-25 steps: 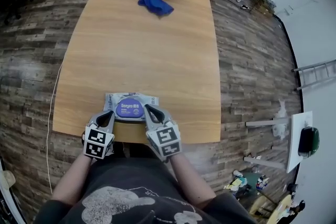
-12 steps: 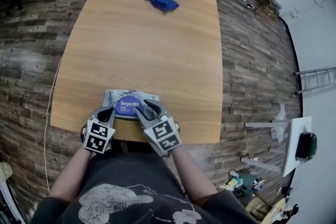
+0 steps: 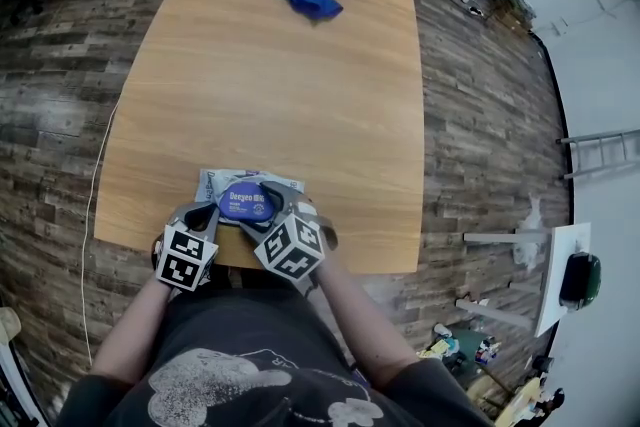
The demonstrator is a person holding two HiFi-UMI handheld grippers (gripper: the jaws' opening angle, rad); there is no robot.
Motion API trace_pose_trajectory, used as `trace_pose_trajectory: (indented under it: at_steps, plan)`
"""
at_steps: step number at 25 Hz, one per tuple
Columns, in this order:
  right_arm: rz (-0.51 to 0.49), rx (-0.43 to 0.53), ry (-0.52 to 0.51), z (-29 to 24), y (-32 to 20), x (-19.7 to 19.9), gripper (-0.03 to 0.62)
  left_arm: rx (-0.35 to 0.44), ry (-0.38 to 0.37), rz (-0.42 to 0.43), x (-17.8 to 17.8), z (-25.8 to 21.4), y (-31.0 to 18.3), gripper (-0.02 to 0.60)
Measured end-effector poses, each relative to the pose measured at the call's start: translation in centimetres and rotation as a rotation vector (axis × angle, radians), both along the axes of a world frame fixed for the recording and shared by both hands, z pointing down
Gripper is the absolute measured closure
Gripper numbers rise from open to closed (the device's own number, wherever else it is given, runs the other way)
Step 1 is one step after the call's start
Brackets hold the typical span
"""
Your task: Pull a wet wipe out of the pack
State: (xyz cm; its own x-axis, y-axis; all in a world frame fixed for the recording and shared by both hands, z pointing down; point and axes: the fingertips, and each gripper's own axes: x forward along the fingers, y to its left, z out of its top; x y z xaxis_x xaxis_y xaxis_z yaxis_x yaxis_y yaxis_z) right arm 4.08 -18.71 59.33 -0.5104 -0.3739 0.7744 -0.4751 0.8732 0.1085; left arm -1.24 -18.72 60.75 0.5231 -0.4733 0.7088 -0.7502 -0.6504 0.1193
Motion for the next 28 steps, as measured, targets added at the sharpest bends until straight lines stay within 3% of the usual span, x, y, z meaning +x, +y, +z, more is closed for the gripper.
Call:
trace_pose_trajectory:
  at_steps: [23, 28]
  plan:
    - [0.039, -0.212, -0.156, -0.1, -0.8, 0.1, 0.278, 0.001, 0.011, -0.003, -0.1, 0.0, -0.5, 0.563]
    - [0.083, -0.300, -0.266, -0.8, -1.1, 0.4, 0.279, 0.002, 0.000, -0.010, 0.0, -0.1, -0.5, 0.564]
